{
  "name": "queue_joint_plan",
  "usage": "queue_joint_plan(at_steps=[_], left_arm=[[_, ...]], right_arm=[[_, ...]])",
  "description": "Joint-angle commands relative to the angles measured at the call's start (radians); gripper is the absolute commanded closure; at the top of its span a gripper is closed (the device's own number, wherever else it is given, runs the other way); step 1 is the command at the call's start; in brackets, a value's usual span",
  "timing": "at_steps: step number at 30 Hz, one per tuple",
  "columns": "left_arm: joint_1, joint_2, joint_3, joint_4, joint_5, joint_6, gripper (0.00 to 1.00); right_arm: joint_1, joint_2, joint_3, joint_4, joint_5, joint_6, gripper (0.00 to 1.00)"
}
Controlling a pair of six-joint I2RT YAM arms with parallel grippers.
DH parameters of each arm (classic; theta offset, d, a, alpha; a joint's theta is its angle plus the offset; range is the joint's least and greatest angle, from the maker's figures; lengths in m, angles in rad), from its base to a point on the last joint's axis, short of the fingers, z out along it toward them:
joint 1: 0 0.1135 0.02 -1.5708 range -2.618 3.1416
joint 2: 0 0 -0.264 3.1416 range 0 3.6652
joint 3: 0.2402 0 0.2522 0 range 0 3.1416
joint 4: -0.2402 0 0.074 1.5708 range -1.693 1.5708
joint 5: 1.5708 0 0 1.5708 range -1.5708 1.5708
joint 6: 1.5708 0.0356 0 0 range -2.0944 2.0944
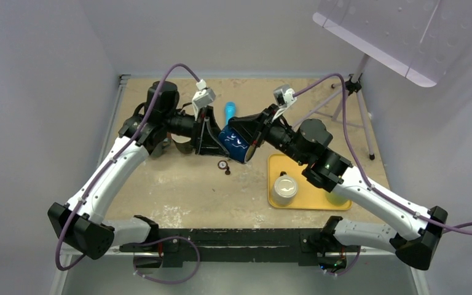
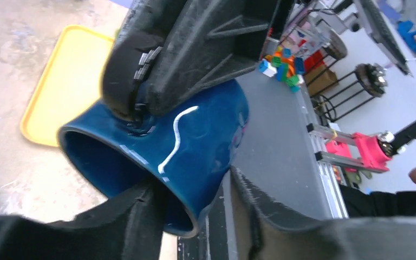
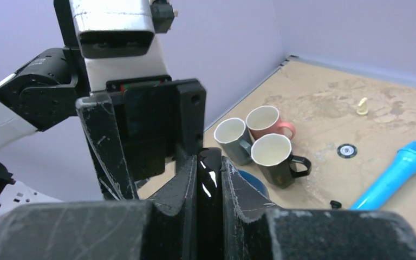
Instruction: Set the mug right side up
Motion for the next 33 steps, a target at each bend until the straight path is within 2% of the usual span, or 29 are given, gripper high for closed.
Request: queue_joint_plan(at_steps=[1, 4, 5, 6, 8, 9, 10, 14, 17, 22, 27, 33], left_arm=[[-0.016, 0.03, -0.004, 0.075, 0.114, -0.106, 0.64], [-0.016, 0.025, 0.017, 0.022, 0.112, -0.052, 1.0], [-0.014, 0.02, 0.036, -0.049, 0.068, 0.018, 1.0], [-0.011, 0.016, 0.061, -0.137, -0.008, 0.124, 1.0], [-0.011, 0.018, 0.123, -0.391, -0.244, 0.338, 1.0], [-0.011, 0.012, 0.139, -0.449, -0.37, 0.424, 1.0], [-0.011, 0.003, 0.139, -0.491, -0.516, 0.497, 1.0], [-0.009, -0.054, 0.051, -0.588, -0.931, 0.714, 1.0], [0.012, -0.083, -0.069, -0.615, -1.098, 0.796, 1.0], [0.119, -0.01, -0.169, -0.681, -1.151, 0.878, 1.0], [0.233, 0.017, -0.284, -0.589, -1.204, 0.932, 1.0], [0.292, 0.028, -0.392, -0.5, -1.175, 0.961, 1.0]], right_arm=[[0.013, 0.0, 0.068, 0.167, 0.026, 0.014, 1.0], [0.013, 0.005, 0.064, 0.14, 0.026, 0.005, 1.0], [0.014, 0.003, 0.065, 0.116, 0.046, 0.005, 1.0], [0.013, 0.002, 0.074, 0.072, 0.059, 0.004, 0.94], [0.011, 0.002, 0.114, -0.061, 0.131, 0.001, 0.34], [0.011, 0.002, 0.137, -0.134, 0.194, 0.0, 0.15], [0.012, 0.006, 0.161, -0.237, 0.269, 0.006, 0.07], [-0.007, 0.034, 0.239, -0.603, 0.53, 0.102, 0.05], [-0.085, 0.062, 0.239, -0.804, 0.534, 0.232, 0.05], [-0.238, 0.102, 0.101, -0.892, 0.341, 0.322, 0.07], [-0.291, 0.118, -0.005, -0.916, 0.307, 0.334, 0.1], [-0.372, 0.13, -0.141, -0.882, 0.226, 0.31, 0.19]])
